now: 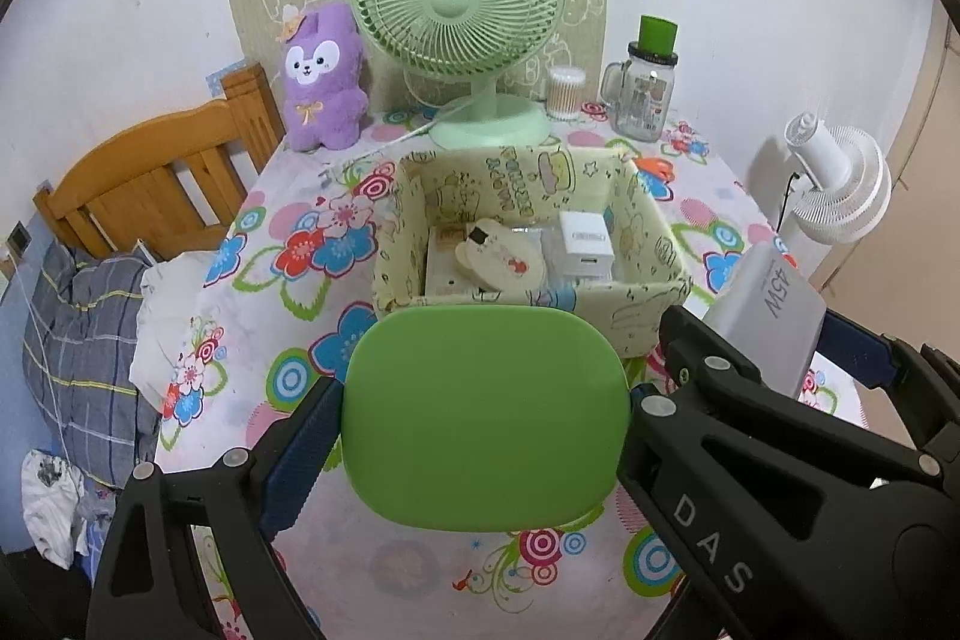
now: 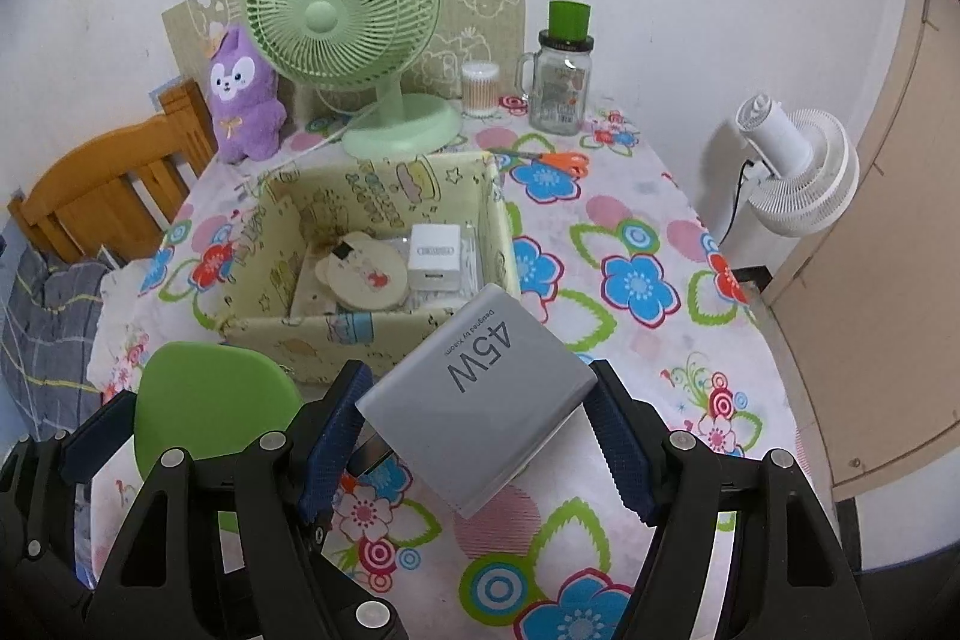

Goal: Organize rigid objects
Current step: 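Carry green lid with left tool while right tool carries charger box to basket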

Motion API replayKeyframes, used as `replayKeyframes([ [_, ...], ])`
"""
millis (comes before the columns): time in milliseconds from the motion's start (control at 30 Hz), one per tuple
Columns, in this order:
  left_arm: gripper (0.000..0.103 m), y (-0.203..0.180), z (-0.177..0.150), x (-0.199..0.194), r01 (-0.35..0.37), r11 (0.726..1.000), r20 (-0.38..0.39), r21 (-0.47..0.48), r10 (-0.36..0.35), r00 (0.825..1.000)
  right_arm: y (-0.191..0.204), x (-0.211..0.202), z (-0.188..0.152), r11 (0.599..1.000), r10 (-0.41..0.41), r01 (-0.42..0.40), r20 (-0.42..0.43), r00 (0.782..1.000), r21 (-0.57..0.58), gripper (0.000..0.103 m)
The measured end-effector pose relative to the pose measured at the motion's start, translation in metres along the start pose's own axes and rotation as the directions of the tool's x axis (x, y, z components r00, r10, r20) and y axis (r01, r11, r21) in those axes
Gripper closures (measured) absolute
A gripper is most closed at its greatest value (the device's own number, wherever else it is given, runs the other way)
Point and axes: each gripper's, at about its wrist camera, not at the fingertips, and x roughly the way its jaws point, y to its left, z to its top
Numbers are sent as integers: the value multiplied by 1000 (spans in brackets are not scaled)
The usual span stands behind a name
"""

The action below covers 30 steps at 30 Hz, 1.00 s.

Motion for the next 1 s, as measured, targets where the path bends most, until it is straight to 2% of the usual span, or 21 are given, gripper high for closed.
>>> replayKeyframes([
  [400, 8, 2, 24, -14, -3, 1000, 60, 1, 3, 998, 1, -12, 25, 1000, 16, -16, 51, 999, 5, 28],
  [1000, 8, 4, 52, 0, 6, 1000, 60, 0, -6, 998, 6, 5, 55, 1000, 8, -9, 46, 999, 6, 28],
])
